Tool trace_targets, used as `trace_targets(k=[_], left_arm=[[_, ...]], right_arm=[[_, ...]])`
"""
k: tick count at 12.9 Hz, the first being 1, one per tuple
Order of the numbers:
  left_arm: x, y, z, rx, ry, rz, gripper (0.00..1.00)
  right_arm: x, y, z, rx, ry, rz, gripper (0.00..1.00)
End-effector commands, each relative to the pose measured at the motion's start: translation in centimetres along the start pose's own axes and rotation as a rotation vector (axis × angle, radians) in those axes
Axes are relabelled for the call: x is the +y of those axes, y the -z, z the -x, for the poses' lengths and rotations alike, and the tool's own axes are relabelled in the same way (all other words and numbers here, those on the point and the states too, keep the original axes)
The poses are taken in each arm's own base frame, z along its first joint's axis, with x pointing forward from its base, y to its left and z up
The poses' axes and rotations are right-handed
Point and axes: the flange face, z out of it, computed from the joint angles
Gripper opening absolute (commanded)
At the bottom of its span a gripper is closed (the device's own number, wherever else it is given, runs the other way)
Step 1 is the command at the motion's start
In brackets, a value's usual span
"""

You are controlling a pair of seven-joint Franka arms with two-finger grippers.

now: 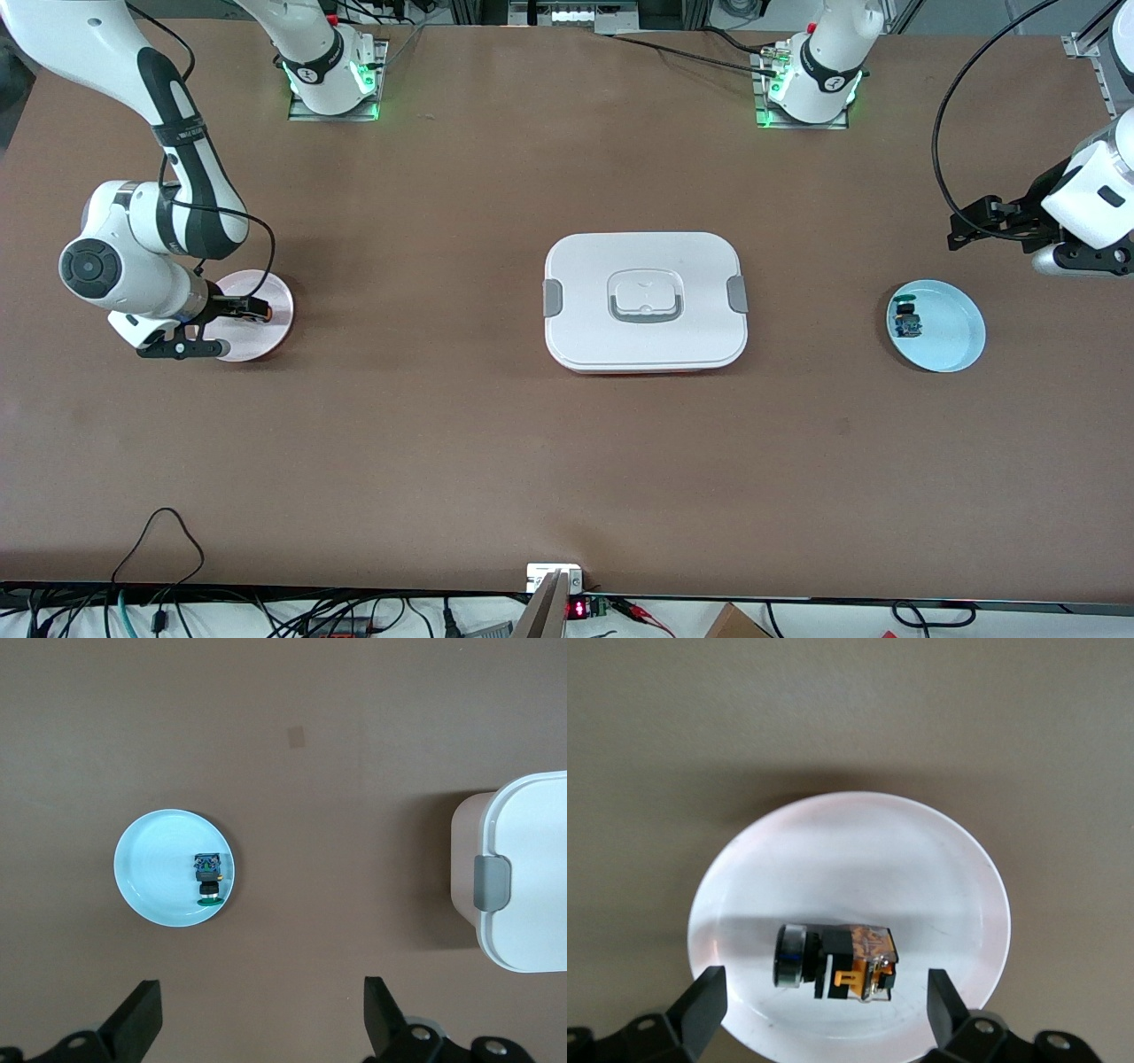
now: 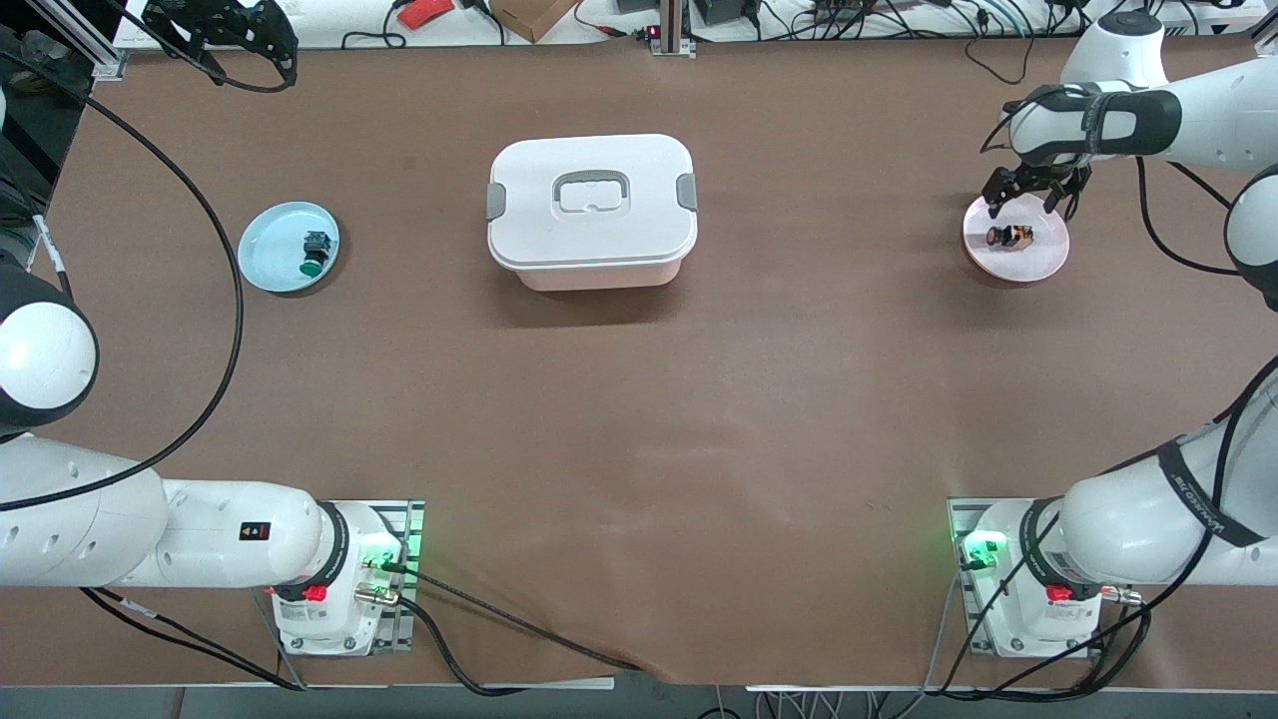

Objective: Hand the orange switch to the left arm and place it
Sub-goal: 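Lower the open right gripper around the orange switch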

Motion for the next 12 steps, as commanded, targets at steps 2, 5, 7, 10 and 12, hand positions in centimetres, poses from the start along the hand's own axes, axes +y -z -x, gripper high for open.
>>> trace_targets(k=[2,5,7,10,12], left_arm=[[-0.2,0.4,-0.2,-0.009,0.001,-0.006,1.0],[-0.2,0.4,-0.2,-0.009,0.001,-0.006,1.0],[-0.2,0.3,-0.2,-0.01,0.001,-0.006,1.0],[-0.2,0.4,-0.2,-0.009,0.001,-0.006,1.0],[-0.2,0.4,-0.2,-0.009,0.001,-0.006,1.0]], right_arm=[[0.1,-1.7,1.3,0.034,-0.009,-0.008,1.0],[0.3,-2.1,1.3,0.035,-0.015,-0.01,1.0],[0.5,-2.5,1.4,0.036,-0.019,-0.011,1.0],[0.4,-3.2,1.7,0.058,-0.018,-0.013,1.0],[0.8,-3.7,1.9,0.053,-0.027,-0.015,1.0]])
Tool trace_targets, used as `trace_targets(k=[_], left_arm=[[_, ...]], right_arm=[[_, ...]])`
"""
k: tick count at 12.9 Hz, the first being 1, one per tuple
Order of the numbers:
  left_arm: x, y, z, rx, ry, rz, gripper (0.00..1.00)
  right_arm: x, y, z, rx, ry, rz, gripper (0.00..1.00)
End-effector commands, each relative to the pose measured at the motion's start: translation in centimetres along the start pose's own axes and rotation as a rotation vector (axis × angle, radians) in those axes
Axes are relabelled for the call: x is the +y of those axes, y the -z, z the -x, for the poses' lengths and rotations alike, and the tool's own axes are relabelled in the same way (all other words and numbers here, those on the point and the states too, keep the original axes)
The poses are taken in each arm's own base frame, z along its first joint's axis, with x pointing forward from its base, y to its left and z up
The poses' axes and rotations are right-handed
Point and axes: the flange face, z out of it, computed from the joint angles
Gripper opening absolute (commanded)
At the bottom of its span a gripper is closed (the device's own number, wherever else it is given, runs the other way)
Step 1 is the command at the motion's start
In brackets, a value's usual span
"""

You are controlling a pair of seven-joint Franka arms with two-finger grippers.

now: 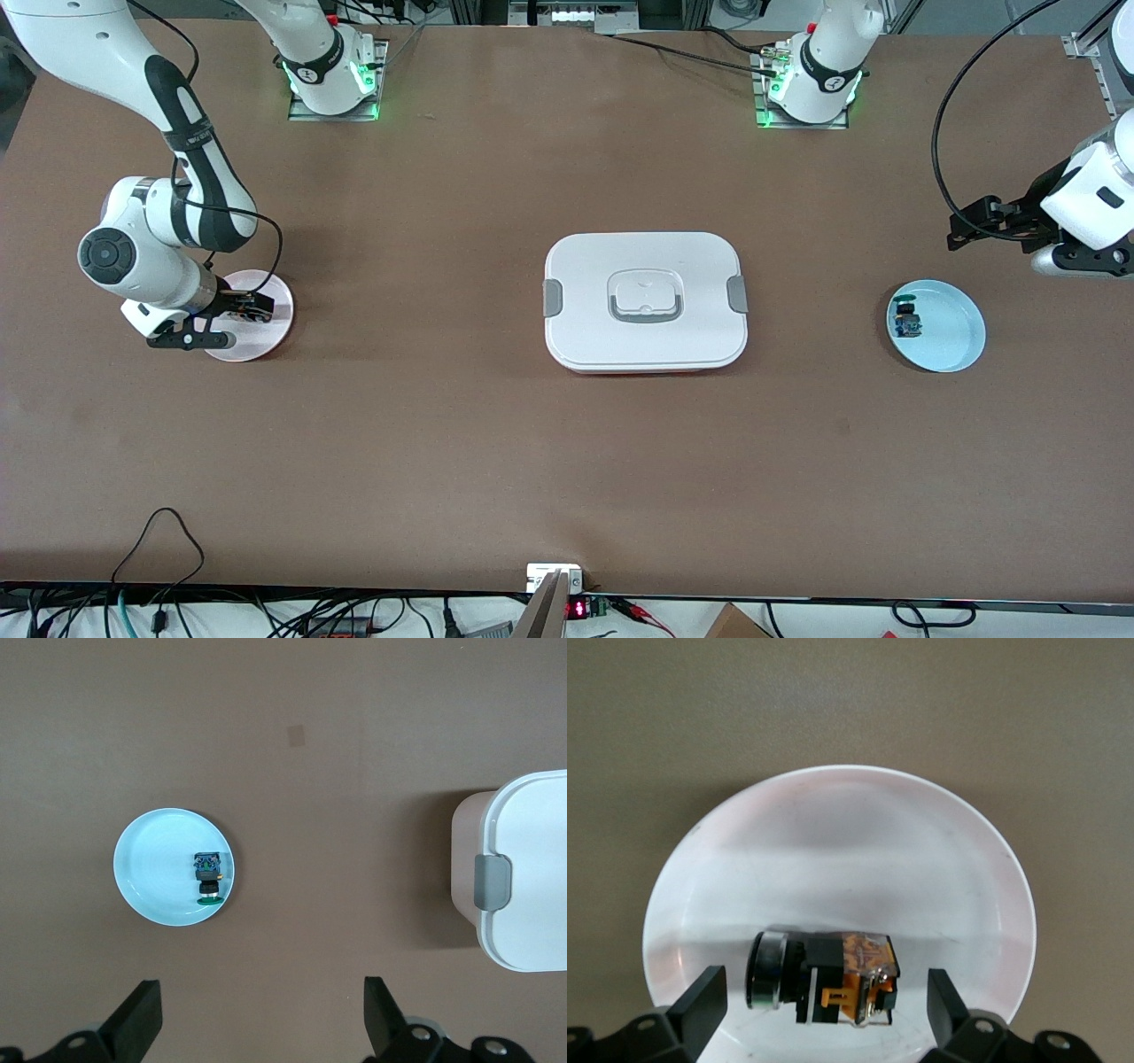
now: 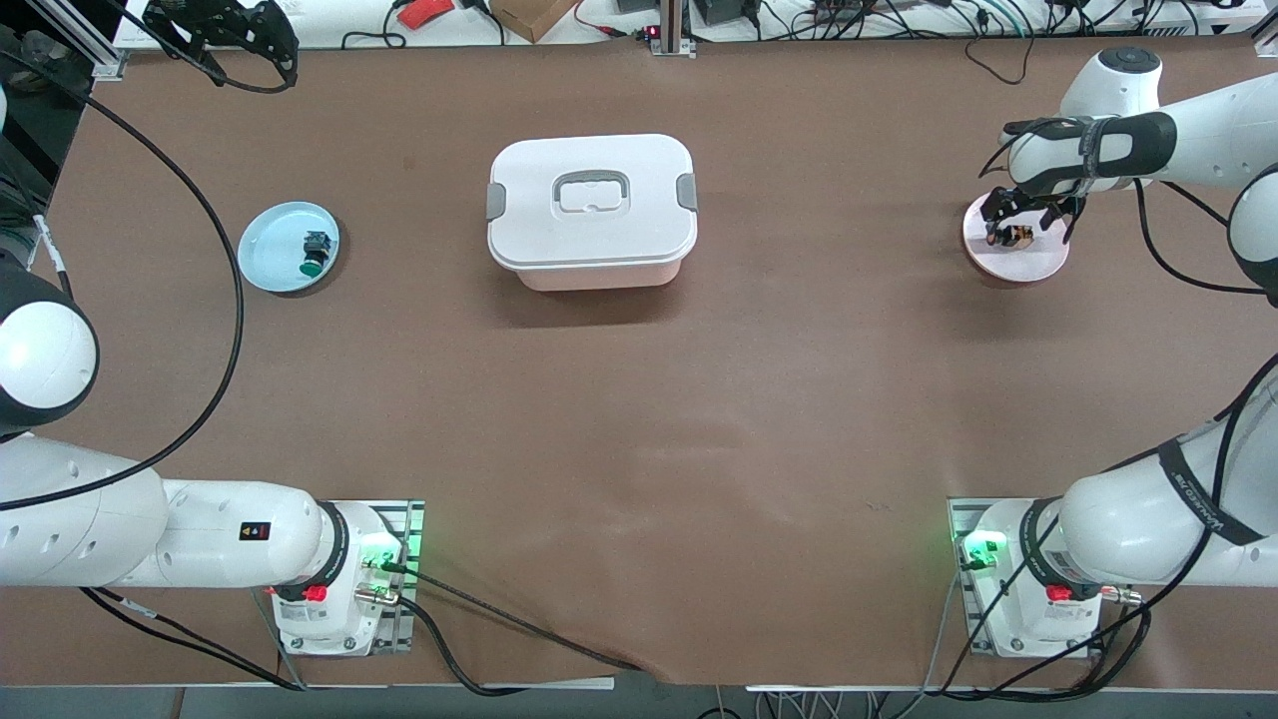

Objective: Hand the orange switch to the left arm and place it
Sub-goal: 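Lower the open right gripper around the orange switch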

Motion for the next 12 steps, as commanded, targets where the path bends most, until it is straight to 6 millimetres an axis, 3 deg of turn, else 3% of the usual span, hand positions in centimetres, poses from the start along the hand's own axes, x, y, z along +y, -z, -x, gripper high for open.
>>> trace_targets(k=[1,12], left_arm=[[-0.2,0.4,-0.2,-0.007,0.001,-0.006,1.0],[-0.2,0.4,-0.2,-0.007,0.001,-0.006,1.0]], right_arm=[[0.4,-0.6,0.4,0.008,-0.015,-0.005,1.0],[0.1,-2.6,0.8,-0.022,-0.014,-0.011,1.0]])
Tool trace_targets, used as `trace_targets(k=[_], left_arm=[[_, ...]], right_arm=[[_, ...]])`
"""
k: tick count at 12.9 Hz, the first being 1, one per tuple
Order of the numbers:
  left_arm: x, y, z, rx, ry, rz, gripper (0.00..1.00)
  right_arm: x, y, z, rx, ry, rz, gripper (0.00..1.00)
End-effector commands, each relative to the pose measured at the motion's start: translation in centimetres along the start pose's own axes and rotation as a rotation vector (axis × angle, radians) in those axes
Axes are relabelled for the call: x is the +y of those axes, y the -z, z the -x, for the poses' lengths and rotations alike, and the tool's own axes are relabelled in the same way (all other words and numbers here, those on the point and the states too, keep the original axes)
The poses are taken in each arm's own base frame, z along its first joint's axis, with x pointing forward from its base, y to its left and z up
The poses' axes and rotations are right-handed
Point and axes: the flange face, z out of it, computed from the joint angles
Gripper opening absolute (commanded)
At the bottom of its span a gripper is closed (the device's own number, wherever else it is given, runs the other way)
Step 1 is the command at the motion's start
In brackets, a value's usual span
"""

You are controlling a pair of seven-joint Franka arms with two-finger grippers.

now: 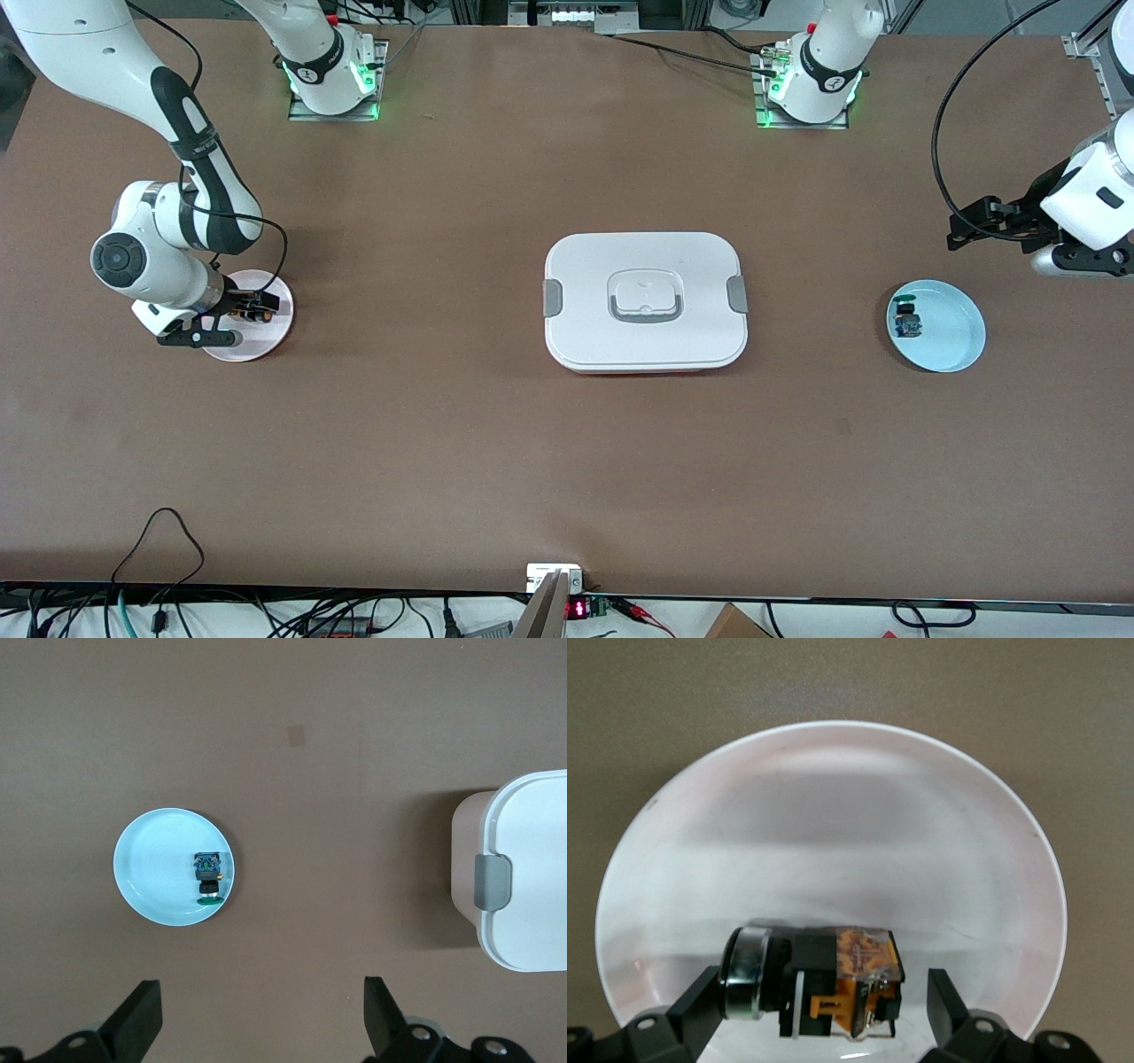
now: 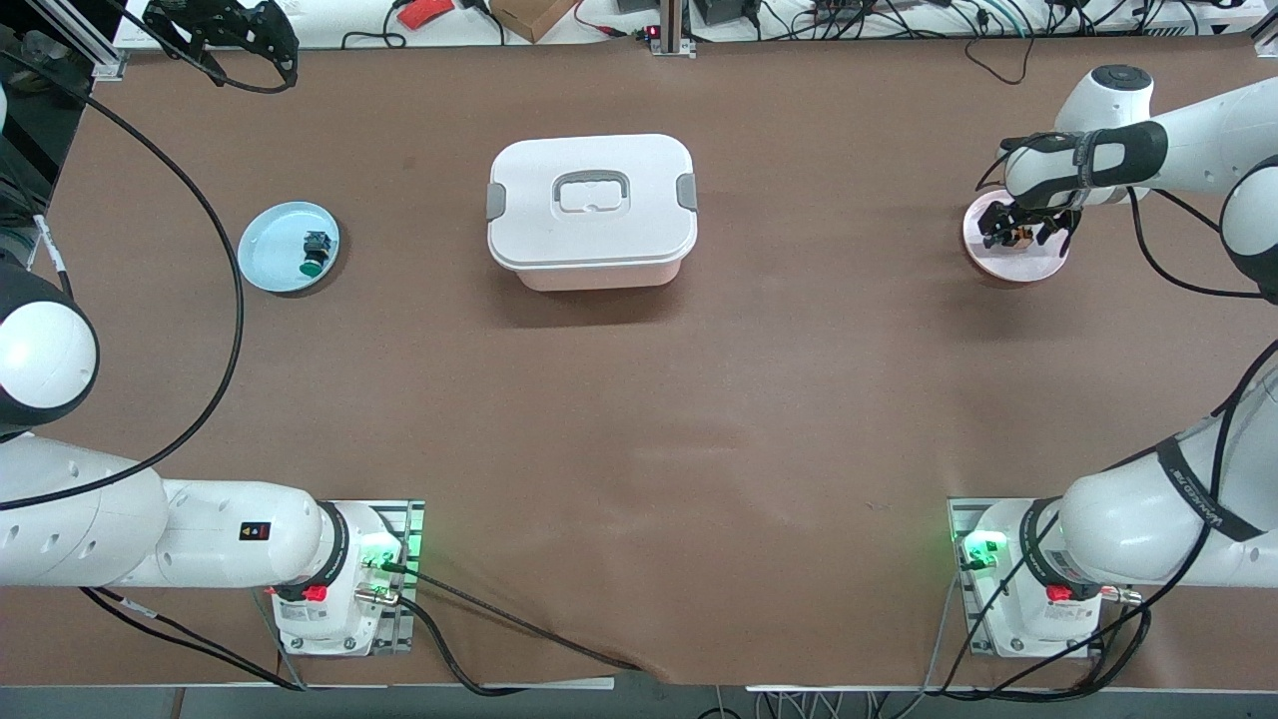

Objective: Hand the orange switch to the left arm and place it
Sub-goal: 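Close the right gripper on the orange switch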

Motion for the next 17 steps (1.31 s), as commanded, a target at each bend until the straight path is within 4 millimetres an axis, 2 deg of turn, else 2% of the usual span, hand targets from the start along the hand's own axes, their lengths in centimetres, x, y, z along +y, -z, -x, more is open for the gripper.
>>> trace_targets(k=[1,2,3,4,7,11,13,15,17], left_arm=[[-0.2,0.5,-0.2,-0.007,0.001,-0.006,1.0],[-0.2,0.5,-0.2,-0.007,0.001,-0.006,1.0],[-0.2,0.5,-0.2,-0.007,0.001,-0.006,1.0],[-0.2,0.5,-0.2,-0.007,-0.001,-0.006,1.0],[-0.2,0.5,-0.2,-0.007,-0.001,-0.006,1.0],[-0.2,0.5,-0.2,-0.007,0.001,-0.006,1.0],[-0.2,0.5,-0.2,-0.007,0.001,-0.006,1.0],[-0.1,0.5,-0.2,-0.007,-0.002,-0.006,1.0],[-0.1,0.4,-0.3,-0.008,-0.002,-0.006,1.0]], right_arm=[[0.0,-0.3,0.2,0.008,-0.009,-0.006,1.0],[0.0,-0.3,0.2,0.008,-0.009,-0.006,0.91],[0.0,-0.2,0.2,0.009,-0.01,-0.006,0.78],[0.0,-0.1,0.1,0.008,-0.008,-0.006,0.42],[-0.1,0.8,0.0,0.014,0.009,-0.005,0.16],[-1.4,3.1,-0.1,0.0,0.03,-0.01,0.12],[-2.0,5.2,-0.4,0.001,0.049,-0.009,0.12],[-2.9,8.7,-0.9,0.001,0.068,-0.007,0.12],[-5.0,13.3,-1.5,-0.019,0.105,-0.005,0.12]])
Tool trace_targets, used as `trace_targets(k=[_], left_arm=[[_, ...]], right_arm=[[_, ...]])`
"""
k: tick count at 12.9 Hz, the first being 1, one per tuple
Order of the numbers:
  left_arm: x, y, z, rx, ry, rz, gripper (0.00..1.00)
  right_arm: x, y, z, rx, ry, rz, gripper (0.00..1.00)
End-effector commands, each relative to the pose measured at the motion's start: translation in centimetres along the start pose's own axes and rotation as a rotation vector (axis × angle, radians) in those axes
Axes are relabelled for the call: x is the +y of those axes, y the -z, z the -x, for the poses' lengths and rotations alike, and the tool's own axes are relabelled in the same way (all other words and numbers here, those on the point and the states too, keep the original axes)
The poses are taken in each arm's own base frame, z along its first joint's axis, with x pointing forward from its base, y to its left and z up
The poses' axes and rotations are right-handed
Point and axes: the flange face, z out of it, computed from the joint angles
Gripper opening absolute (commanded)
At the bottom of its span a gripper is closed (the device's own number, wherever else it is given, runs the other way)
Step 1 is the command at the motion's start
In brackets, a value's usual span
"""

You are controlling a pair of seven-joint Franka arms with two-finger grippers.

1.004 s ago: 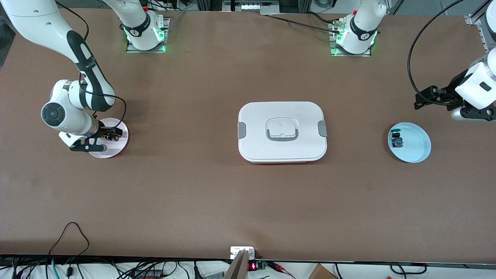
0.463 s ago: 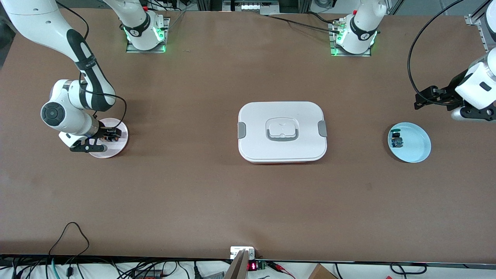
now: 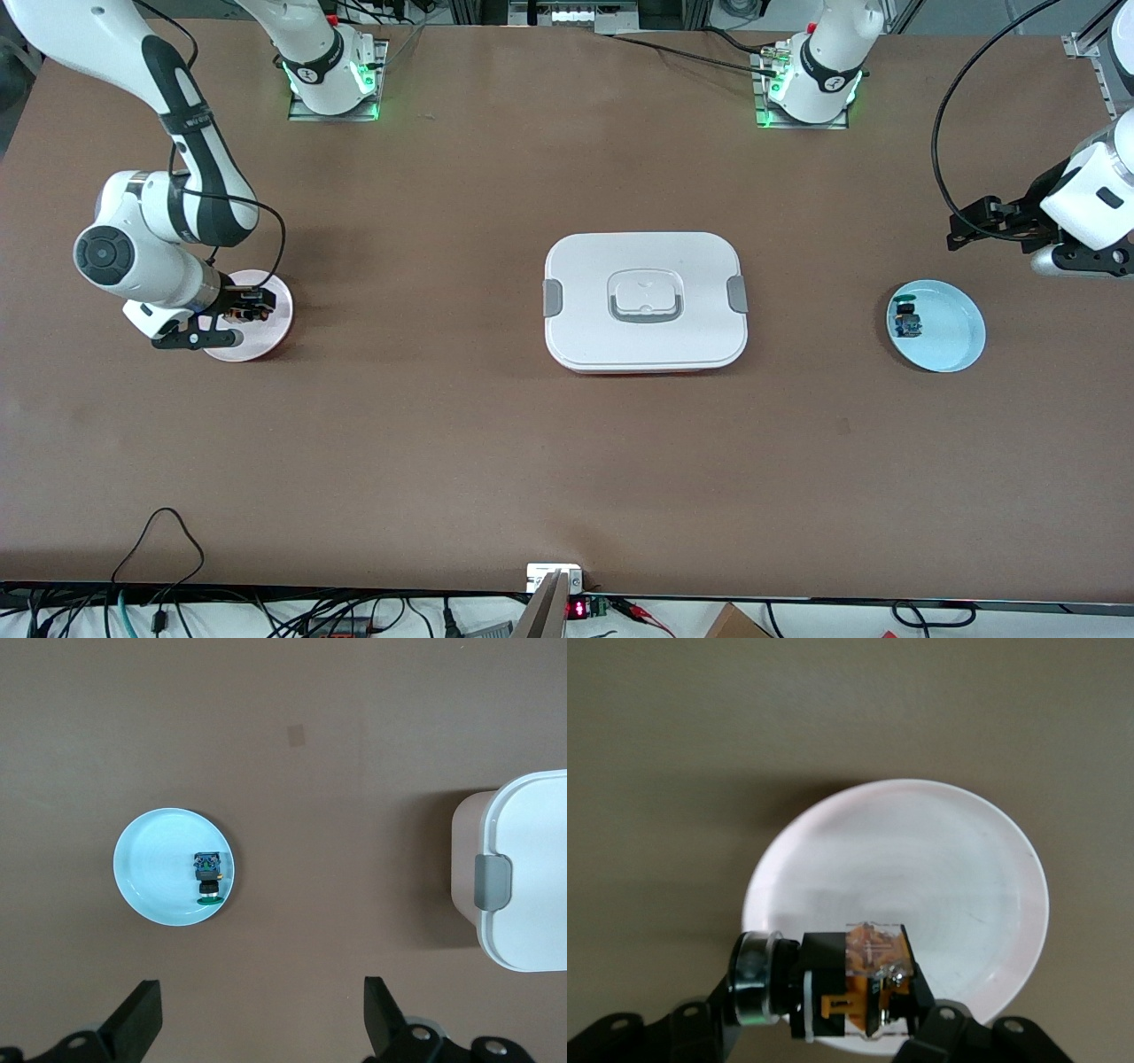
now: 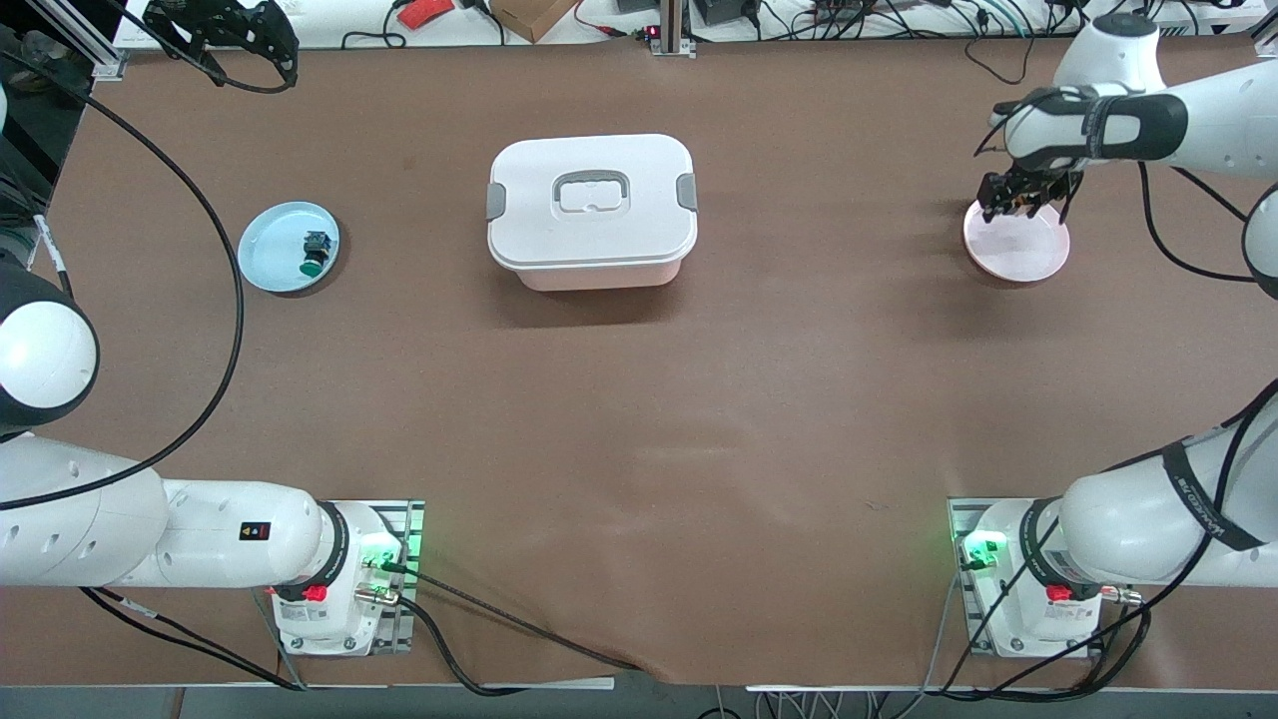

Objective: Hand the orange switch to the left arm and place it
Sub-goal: 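Close the right gripper on the orange switch, then lift the switch with the right gripper while the left gripper rises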

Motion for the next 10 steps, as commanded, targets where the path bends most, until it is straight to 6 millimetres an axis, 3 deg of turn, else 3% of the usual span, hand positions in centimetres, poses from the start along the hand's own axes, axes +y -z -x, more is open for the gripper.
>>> trace_targets(k=[1,4,8,10], left_arm=[[-0.1,0.4,-0.2,-0.008,-0.002,-0.006,1.0],[-0.1,0.4,-0.2,-0.008,-0.004,-0.006,1.0],[0.0,0.5,-0.7,-0.003,0.003,-0.005,1.0],[0.8,-3.3,-2.5,-0.073,-0.015,-0.013,1.0]], right_arm=[[-2.0,6.5,-0.3,-0.008,0.042,-0.002,0.12],[-5.5,13.6,-0.7,-0.002,0.081,-0.074,0.12],[-6.8,21.5,-1.0,0.034,0.11,-0.165,0.12],[-8.3,24.3,-0.4,0.092,0.203,-0.165,0.12]])
